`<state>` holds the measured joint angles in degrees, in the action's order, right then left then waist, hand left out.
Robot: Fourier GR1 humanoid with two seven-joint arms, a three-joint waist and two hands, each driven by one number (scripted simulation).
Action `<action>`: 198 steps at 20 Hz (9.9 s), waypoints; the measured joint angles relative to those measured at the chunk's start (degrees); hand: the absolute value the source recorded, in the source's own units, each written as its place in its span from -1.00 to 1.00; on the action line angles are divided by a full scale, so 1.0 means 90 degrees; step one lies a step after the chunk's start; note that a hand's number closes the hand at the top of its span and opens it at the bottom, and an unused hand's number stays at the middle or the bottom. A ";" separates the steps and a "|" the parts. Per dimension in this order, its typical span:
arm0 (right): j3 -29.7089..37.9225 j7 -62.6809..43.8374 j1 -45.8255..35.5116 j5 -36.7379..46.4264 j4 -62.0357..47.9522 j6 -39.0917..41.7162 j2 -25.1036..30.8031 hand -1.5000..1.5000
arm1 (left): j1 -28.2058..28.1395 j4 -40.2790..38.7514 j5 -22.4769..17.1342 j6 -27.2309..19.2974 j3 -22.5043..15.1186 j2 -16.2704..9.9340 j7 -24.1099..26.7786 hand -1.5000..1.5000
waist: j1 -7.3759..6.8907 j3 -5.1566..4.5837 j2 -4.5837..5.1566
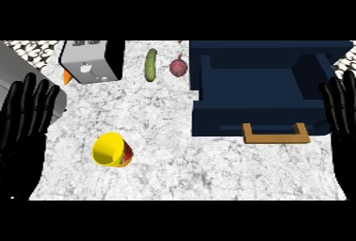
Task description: Pick up the cup, place it into the drawer and close the drawer
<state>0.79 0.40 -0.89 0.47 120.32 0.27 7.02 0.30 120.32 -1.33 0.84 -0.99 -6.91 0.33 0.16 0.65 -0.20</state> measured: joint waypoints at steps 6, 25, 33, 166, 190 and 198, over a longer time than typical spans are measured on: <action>-0.0066 0.0123 0.0007 -0.0132 -0.0027 0.0072 -0.0097 -1.00 | -0.0024 -0.0134 -0.1363 0.1554 -0.0139 -0.0553 0.0313 -1.00 | 0.0012 -0.0067 0.0018; 0.0084 -0.0582 -0.0901 -0.0602 -0.1089 0.0774 0.0233 -1.00 | 0.0756 -0.3974 -0.2853 0.3931 0.0687 -0.1214 0.0307 -1.00 | 0.0006 -0.0075 0.0037; 0.0225 -0.0462 -0.1219 -0.0540 -0.1398 0.0838 0.0258 -1.00 | 0.1174 -0.6003 -0.1431 0.4201 0.0878 -0.1200 0.1811 -1.00 | 0.0014 -0.0076 0.0036; -0.0906 -0.1151 -0.2371 -0.1778 -0.2127 0.3798 0.1141 -1.00 | 0.8004 -1.0747 -0.3610 -0.1928 -0.1649 0.0767 0.2807 -1.00 | 0.1052 -0.0075 0.0236; -0.2161 0.1058 -0.3032 0.3144 -0.6898 0.1992 0.1151 1.00 | 0.6714 -0.9978 -0.4118 -0.1342 -0.1403 0.0360 0.3521 -1.00 | -0.0423 -0.0064 0.0090; -0.1258 0.2182 -0.4379 0.3078 -0.9009 0.1240 0.1183 1.00 | 0.6109 -0.9339 -0.4194 -0.0943 -0.1421 -0.0012 0.3300 -1.00 | -0.0771 -0.0051 0.0150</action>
<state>-10.53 20.03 -40.30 28.17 39.24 11.43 17.67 55.29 36.27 -39.08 -7.64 -13.78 -7.02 30.04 -6.78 0.20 1.15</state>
